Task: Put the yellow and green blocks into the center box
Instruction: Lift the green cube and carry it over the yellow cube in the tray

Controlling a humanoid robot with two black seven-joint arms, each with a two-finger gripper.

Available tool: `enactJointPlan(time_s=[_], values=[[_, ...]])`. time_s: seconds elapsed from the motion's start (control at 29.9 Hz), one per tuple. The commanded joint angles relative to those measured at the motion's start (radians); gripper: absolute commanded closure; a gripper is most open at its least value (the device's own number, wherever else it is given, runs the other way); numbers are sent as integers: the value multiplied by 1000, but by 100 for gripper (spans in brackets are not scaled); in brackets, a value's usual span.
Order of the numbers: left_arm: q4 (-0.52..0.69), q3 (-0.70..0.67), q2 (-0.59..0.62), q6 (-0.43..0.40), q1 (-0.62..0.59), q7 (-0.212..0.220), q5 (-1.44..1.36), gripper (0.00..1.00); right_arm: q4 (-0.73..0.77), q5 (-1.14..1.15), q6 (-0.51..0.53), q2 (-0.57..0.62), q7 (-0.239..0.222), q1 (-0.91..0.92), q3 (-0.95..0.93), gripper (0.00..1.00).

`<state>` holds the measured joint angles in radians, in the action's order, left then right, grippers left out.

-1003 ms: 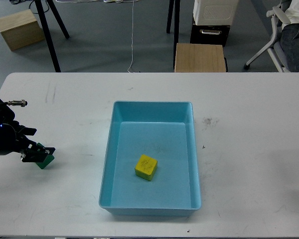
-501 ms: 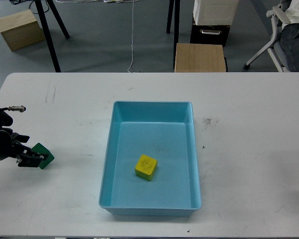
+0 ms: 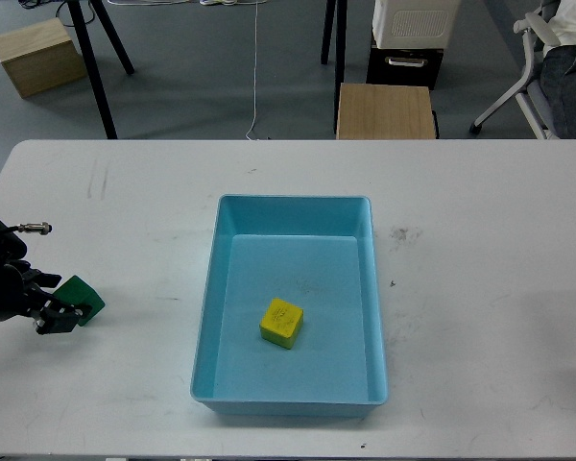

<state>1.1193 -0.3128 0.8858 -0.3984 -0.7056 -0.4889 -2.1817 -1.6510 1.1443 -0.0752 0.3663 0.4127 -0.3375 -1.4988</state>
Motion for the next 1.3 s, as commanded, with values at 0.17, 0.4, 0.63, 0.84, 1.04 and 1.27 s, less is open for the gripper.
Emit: enactJointPlan(time_s=[0.17, 0.4, 0.63, 0.84, 1.04, 1.27], values=[[-22, 3, -5, 1, 1, 0, 0, 51, 0, 0, -2, -3, 0, 0, 0, 1], [-21, -11, 1, 36, -61, 0, 0, 69, 0, 0, -26, -1, 0, -8, 2, 1], [92, -11, 74, 72, -316, 0, 100, 69, 3, 0, -37, -3, 0, -78, 2, 1], [370, -6, 84, -12, -455, 0, 152, 69, 23, 0, -58, -9, 14, -81, 0, 1], [484, 0, -134, -90, -482, 0, 137, 69, 34, 0, -63, -10, 15, -83, 2, 1], [471, 151, -324, -90, -517, 0, 0, 68, 54, 0, -63, -12, 15, -81, 0, 1]])
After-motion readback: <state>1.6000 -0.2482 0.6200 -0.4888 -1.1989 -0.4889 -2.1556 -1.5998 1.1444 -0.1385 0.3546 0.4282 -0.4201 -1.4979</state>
